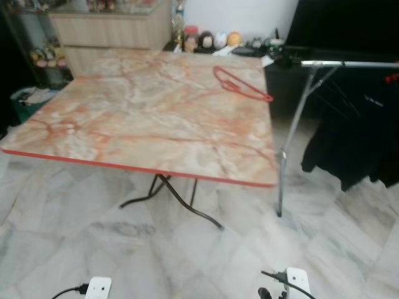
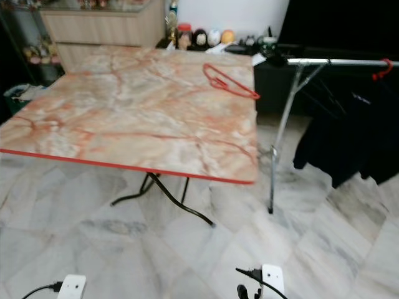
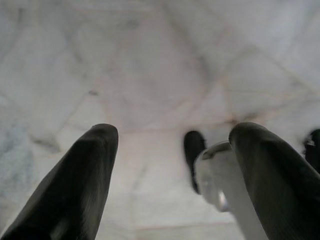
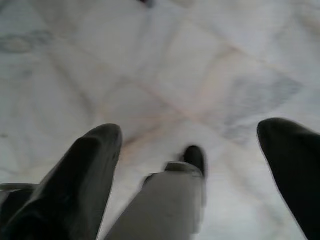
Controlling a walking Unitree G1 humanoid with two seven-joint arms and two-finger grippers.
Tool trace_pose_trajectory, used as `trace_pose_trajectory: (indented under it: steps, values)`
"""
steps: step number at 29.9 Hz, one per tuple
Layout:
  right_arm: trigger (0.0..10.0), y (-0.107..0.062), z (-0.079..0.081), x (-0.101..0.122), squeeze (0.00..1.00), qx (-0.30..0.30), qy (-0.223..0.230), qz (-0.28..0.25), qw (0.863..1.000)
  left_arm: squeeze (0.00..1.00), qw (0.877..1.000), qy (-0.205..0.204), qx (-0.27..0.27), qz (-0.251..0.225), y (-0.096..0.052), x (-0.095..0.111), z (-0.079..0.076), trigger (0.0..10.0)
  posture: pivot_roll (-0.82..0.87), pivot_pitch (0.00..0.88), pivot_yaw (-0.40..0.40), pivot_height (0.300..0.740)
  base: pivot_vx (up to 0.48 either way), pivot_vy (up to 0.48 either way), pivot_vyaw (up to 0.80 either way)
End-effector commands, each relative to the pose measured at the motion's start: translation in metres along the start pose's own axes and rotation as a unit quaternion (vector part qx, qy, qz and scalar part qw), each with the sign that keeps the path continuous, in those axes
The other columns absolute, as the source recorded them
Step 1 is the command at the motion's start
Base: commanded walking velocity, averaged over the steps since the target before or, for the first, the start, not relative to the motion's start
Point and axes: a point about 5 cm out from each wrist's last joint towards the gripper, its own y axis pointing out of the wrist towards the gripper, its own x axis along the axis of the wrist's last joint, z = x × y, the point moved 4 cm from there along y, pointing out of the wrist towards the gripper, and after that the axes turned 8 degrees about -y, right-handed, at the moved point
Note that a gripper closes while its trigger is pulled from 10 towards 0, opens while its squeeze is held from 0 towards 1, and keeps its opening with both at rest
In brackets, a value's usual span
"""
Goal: Hang hanger
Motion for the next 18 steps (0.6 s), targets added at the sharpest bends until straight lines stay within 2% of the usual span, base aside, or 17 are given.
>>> trace_pose_trajectory:
  steps: [1, 18]
  values:
    - [10.0, -0.0003, -0.0037, 0.0020, 0.00, -0.006, 0.002, -0.004, 1.000, 0.00, 1.000, 0.004, 0.000, 0.014, -0.0013, -0.0073, 0.0005, 10.0, -0.01, 0.000, 0.003, 0.740, 0.000, -0.480, 0.00]
    - [10.0, 0.0001, -0.0036, 0.0042, 0.00, -0.008, 0.009, -0.007, 1.000, 0.00, 1.000, 0.000, 0.000, 0.010, -0.0010, -0.0054, 0.0004, 10.0, -0.01, 0.000, 0.001, 0.740, 0.000, -0.480, 0.00]
